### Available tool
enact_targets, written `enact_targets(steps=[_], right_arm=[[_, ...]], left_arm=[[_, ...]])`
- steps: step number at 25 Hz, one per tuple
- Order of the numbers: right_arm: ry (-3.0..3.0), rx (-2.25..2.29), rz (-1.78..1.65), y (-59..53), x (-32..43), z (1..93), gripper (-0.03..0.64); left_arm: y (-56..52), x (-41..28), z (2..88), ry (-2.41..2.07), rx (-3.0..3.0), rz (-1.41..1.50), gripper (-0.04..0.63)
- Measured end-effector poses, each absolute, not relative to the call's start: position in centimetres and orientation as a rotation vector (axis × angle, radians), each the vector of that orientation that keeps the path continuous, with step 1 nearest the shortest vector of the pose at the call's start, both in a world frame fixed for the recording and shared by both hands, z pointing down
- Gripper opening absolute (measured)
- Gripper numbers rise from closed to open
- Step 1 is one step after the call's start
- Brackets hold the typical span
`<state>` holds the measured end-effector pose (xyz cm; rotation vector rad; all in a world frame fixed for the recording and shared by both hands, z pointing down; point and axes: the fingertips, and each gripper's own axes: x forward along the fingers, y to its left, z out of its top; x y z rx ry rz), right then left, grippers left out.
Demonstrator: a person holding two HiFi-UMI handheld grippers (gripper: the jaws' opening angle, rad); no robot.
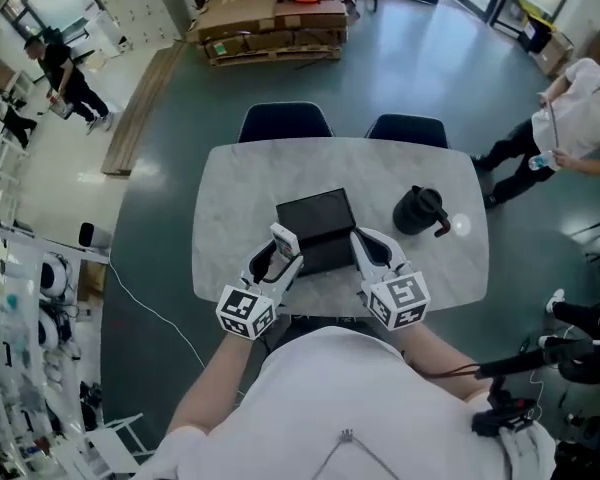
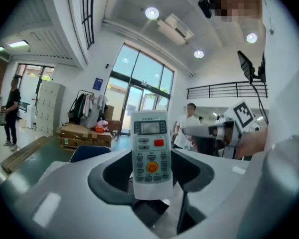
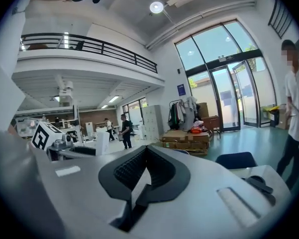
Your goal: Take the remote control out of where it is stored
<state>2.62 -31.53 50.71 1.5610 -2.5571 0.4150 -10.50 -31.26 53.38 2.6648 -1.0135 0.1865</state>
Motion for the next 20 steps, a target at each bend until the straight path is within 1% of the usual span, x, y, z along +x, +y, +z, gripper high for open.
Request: enact_targets(steps=[4,7,12,20], right_arm=[[-2.656,1.436,0.383,-33.6,-1.1,49.5,0.028],[-2.691,1.377,0.382,-34.1,-2.9,49.4,0.028],[-2.716,1.319,0.384,-33.8,-4.8,49.7,0.026],[-2.736,1.284,0.396,-33.2,-5.3,49.8,0.026]], left_arm=[[-30.8,-13.9,49.7,-1.129,2.631,-0.037,0.244],[-30.1,-15.4,48.7,-1.173,2.62,-0.118,0.244],[-29.1,-16.7,48.1,-1.216,2.6,-0.162,0.244],[-28.5,-16.2,47.5,-1.212,2.599,-0.185,0.244]])
